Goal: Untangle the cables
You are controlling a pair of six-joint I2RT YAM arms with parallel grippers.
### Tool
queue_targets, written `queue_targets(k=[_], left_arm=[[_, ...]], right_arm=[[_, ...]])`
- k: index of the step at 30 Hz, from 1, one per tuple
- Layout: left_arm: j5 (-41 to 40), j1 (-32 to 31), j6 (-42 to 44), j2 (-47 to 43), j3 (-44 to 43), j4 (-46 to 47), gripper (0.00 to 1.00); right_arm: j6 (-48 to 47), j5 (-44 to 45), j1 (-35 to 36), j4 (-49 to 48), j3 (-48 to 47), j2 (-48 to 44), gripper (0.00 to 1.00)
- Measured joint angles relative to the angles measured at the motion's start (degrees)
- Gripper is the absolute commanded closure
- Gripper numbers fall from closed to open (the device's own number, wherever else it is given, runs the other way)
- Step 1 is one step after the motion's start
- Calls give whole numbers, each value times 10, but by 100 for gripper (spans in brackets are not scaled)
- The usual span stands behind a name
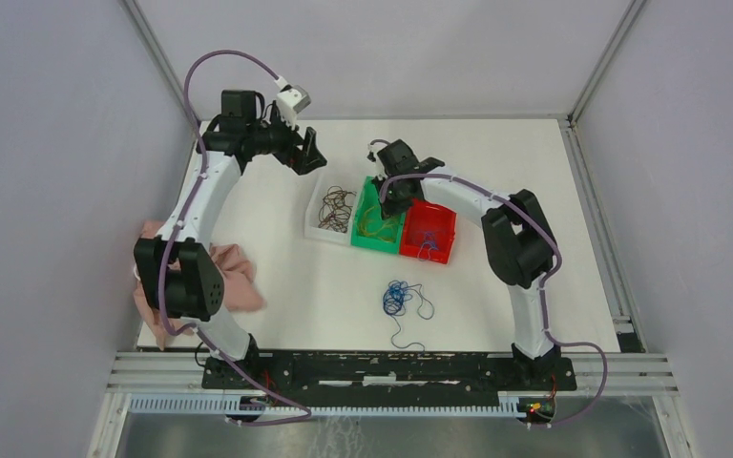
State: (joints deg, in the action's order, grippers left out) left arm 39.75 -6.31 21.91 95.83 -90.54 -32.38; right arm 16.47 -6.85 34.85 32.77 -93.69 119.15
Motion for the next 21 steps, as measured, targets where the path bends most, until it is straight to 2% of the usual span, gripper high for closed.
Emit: queue_targets(k=[5, 8, 10, 14, 17, 21], left_arm=[[10, 15, -2, -3, 4, 0, 1], [13, 22, -2, -8, 5, -1, 1], [13, 26, -2, -11, 5, -2, 1], [14, 33, -2, -24, 9, -5, 1], [15, 39, -1, -42, 17, -9, 1], [24, 48, -1, -54, 17, -18, 1]], right_arm=[[-9, 41, 17, -8, 3, 11, 99], [-14, 58, 27, -15, 6, 11, 93], [-14, 64, 33, -19, 9, 8, 85], [-9, 67, 35, -18, 12, -23, 53], [-1, 69, 35, -14, 12, -72, 44], [17, 74, 34, -14, 3, -126, 40]])
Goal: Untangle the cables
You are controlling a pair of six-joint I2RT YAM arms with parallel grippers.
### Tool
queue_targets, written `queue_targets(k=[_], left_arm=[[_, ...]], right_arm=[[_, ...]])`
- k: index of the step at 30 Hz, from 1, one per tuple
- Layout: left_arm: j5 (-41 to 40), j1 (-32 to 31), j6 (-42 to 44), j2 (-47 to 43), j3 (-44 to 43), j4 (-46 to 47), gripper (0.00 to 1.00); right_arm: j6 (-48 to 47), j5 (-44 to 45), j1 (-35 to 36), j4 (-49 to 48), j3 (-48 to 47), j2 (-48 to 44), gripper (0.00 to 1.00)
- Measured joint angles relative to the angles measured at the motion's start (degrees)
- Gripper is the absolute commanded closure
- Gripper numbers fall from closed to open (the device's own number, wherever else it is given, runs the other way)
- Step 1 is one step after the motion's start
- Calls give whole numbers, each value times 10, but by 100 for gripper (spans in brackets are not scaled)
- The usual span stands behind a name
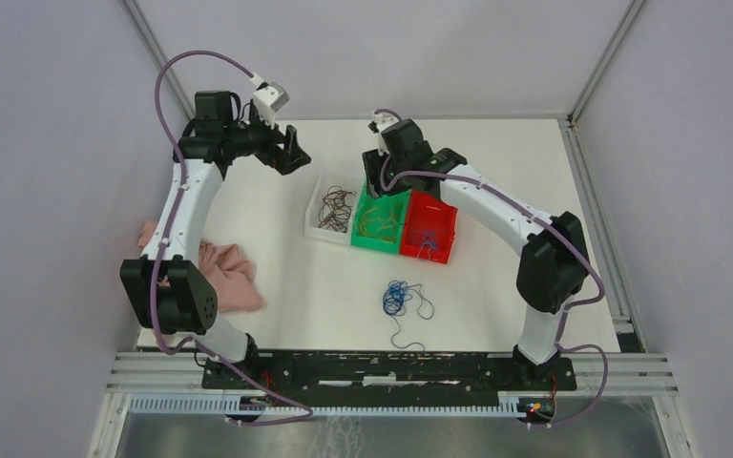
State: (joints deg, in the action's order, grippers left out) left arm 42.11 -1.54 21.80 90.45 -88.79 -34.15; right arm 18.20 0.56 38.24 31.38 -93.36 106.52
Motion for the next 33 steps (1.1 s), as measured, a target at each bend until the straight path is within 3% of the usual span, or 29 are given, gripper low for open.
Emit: queue_targets(k=[5, 15, 26, 33], left_arm=[[4, 6, 0, -1, 2, -2, 1], [10, 14, 0, -1, 11, -3, 1], [20, 26, 0, -3, 27, 0, 1], [21, 30, 0, -4, 30, 0, 1]], right_arm=[[36, -1, 0, -13, -21, 6, 46], [80, 11, 2, -22, -64, 123, 56], [97, 45, 4, -51, -71, 134, 99], [100, 52, 4, -67, -61, 133, 100]])
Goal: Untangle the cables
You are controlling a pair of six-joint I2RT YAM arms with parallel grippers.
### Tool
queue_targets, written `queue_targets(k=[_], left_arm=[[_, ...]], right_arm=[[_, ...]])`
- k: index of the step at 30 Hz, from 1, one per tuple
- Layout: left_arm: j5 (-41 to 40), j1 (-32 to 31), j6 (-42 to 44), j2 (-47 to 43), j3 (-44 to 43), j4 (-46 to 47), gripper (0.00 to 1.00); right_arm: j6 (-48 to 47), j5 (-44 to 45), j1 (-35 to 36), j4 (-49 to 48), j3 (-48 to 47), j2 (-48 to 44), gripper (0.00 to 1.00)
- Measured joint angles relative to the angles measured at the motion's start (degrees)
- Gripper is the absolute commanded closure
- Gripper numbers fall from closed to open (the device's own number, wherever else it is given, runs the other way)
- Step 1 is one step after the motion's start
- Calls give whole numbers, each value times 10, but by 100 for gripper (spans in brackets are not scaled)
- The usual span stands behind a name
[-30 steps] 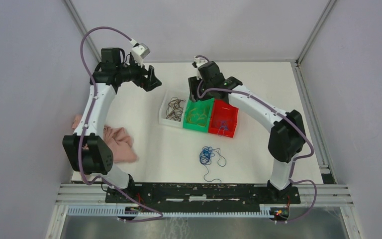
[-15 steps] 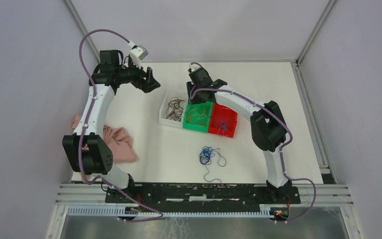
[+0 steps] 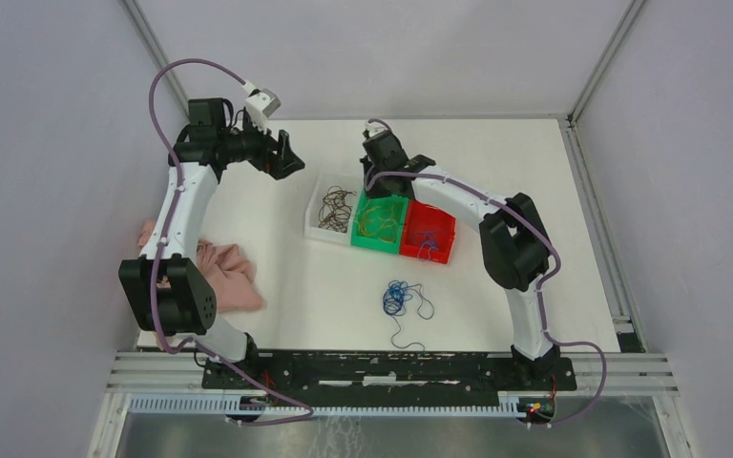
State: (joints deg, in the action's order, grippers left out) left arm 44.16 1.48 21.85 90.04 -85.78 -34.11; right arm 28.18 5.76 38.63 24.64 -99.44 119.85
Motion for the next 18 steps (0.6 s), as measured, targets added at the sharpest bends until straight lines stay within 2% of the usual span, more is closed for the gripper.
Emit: queue_targets(k=[8, 18], left_arm=[[8, 4, 0, -1, 4, 4, 1], [13, 5, -1, -1, 7, 13, 1]], right_arm=[[-12, 17, 0, 9, 44, -3, 100], [-33, 19, 1, 24, 12, 50, 100]])
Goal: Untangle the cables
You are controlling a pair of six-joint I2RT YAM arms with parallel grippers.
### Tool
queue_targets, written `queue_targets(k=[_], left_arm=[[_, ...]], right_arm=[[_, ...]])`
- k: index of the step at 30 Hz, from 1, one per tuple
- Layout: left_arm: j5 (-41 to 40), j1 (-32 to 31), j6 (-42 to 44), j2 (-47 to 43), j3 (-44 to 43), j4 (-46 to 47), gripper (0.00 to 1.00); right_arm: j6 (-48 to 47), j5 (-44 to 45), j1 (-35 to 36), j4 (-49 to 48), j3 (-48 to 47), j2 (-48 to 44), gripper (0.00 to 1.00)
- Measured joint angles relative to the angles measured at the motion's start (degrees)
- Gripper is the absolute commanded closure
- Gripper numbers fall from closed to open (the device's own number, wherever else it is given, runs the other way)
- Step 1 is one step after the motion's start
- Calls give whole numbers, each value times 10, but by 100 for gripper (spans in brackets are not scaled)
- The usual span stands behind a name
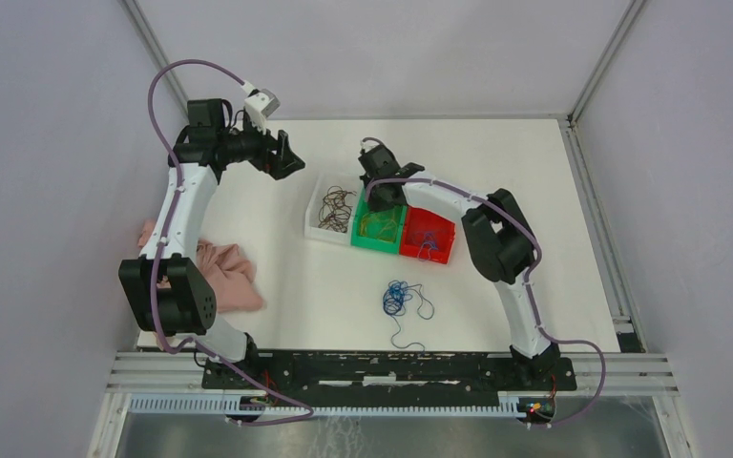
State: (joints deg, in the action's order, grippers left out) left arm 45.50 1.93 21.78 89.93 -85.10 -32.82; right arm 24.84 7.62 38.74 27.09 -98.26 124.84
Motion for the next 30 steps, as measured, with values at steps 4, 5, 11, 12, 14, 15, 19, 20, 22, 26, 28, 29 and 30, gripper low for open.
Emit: queue_targets(k=[4, 5, 11, 12, 14, 15, 19, 20, 22, 26, 28, 29, 30], left_arm=[[2, 0, 0, 0, 0, 3, 1], [3, 0, 0, 0, 0, 3, 1], [5, 0, 0, 0, 0, 4, 1], [7, 0, 0, 0, 1, 4, 1], [7, 0, 0, 0, 1, 4, 1], [7, 0, 0, 0, 2, 4, 1], [8, 0, 0, -2, 2, 4, 1], [8, 1, 0, -3, 2, 4, 1], [8, 2, 0, -6, 2, 4, 1], [8, 2, 0, -14, 2, 4, 1], [9, 2, 0, -16, 2, 4, 1], [10, 2, 0, -17, 2, 4, 1], [11, 2, 0, -17, 2, 3, 1]], right_arm=[[-9, 4, 3, 9, -12, 31, 98], [-11, 7, 5, 11, -12, 35, 95], [-23, 25, 7, 13, -16, 35, 62], [-27, 29, 7, 15, -16, 34, 61], [-33, 31, 7, 23, -18, 30, 59], [-35, 30, 6, 30, -22, 28, 59], [-37, 26, 6, 50, -49, 17, 56], [-37, 24, 6, 52, -53, 12, 54], [-37, 18, 6, 59, -59, -3, 52], [-37, 12, 6, 71, -63, -33, 50], [-38, 12, 6, 77, -64, -44, 48], [-38, 12, 6, 80, -63, -49, 47], [-38, 11, 6, 82, -63, -53, 45]])
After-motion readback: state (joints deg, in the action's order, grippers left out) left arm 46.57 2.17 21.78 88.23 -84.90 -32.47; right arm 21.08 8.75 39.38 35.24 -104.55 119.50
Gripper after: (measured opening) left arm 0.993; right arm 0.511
